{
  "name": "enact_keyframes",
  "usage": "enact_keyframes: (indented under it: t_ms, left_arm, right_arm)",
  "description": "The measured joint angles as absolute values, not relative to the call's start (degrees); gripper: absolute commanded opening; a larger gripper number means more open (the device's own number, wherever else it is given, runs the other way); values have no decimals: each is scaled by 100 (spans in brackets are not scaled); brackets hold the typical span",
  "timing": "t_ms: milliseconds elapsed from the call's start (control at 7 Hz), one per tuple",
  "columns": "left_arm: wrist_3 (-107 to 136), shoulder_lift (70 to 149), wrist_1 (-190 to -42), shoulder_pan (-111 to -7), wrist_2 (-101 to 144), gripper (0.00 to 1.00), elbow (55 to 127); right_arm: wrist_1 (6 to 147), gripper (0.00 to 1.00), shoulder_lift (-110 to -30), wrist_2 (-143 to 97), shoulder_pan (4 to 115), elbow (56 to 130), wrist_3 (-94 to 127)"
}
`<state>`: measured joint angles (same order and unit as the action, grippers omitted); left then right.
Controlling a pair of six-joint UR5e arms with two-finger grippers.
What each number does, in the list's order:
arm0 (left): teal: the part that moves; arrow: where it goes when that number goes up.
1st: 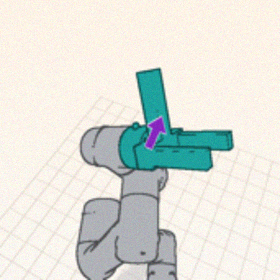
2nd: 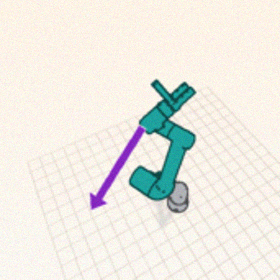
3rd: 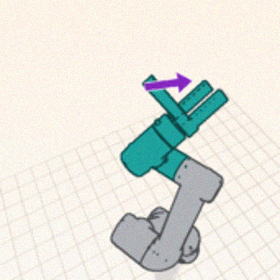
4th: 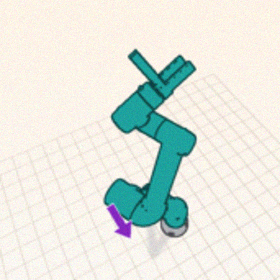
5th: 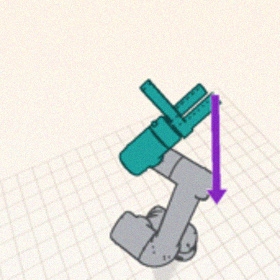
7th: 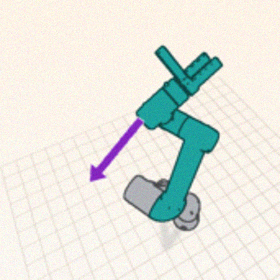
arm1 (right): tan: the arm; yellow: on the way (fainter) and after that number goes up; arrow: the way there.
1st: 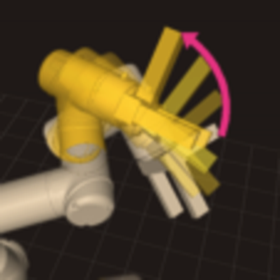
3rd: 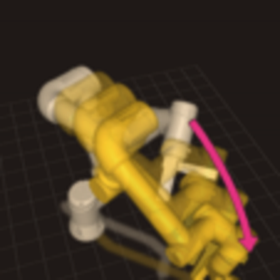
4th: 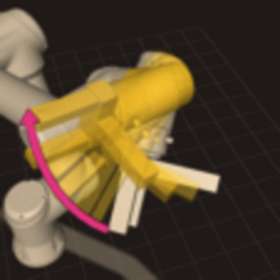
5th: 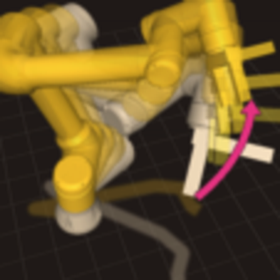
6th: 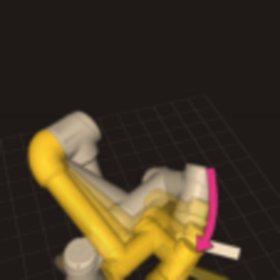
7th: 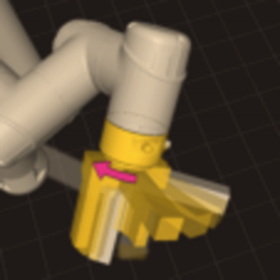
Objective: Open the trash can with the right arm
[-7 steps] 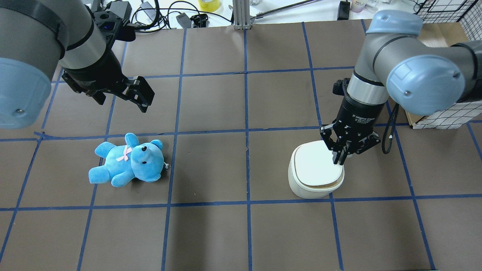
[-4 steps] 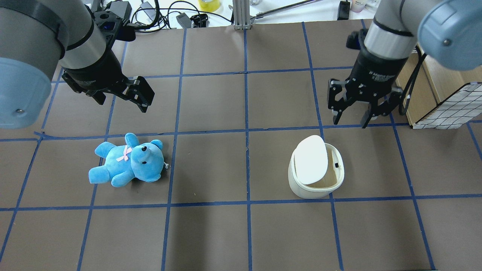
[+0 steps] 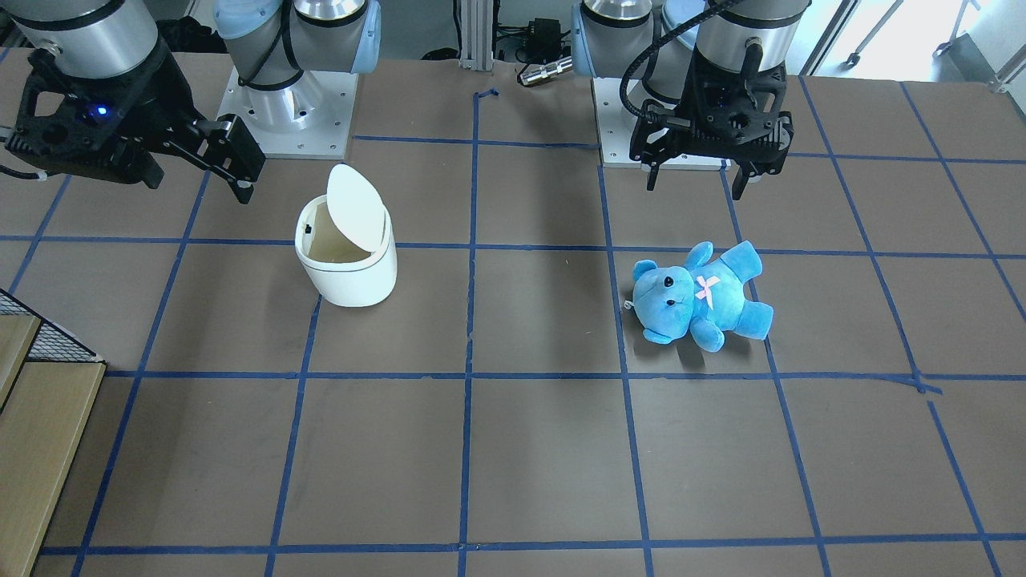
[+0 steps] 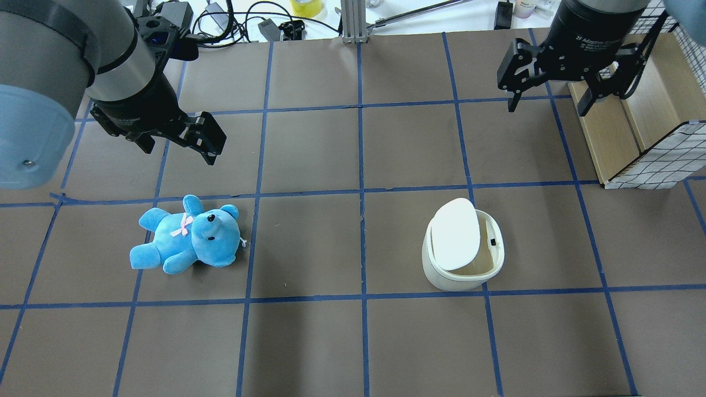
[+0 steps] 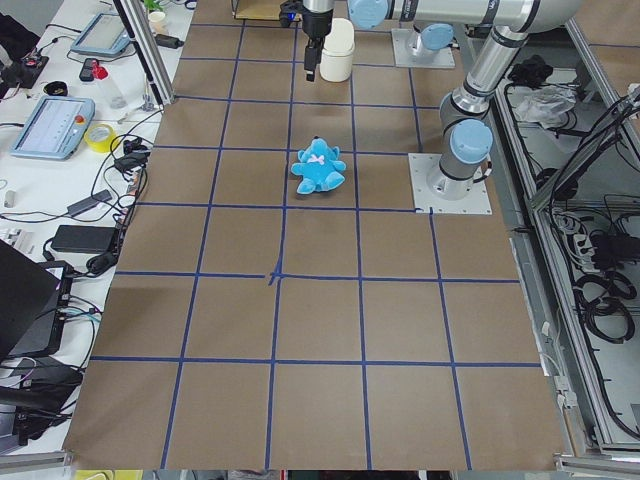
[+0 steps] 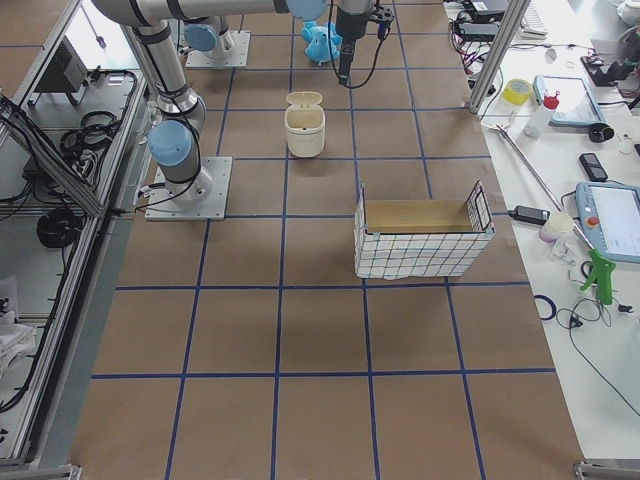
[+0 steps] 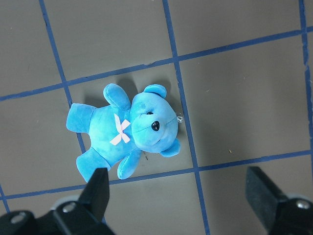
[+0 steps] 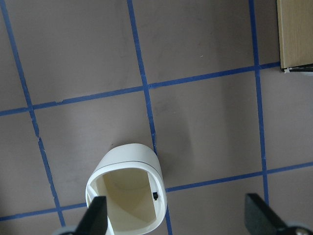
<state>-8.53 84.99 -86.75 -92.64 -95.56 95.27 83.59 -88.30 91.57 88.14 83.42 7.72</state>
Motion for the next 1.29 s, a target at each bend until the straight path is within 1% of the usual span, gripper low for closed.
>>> enact_keyframes:
  t_ms: [429, 1286]
  left_arm:
    - [-853, 8499, -8675, -9264, -9554, 100, 9527]
    - [-852, 8499, -8675, -9264, -9554, 100, 9527]
  right_arm:
    - [8561, 100, -8823, 9089, 8850, 8390, 1194]
    - [8576, 100, -8809, 9107, 8859, 8420, 1169]
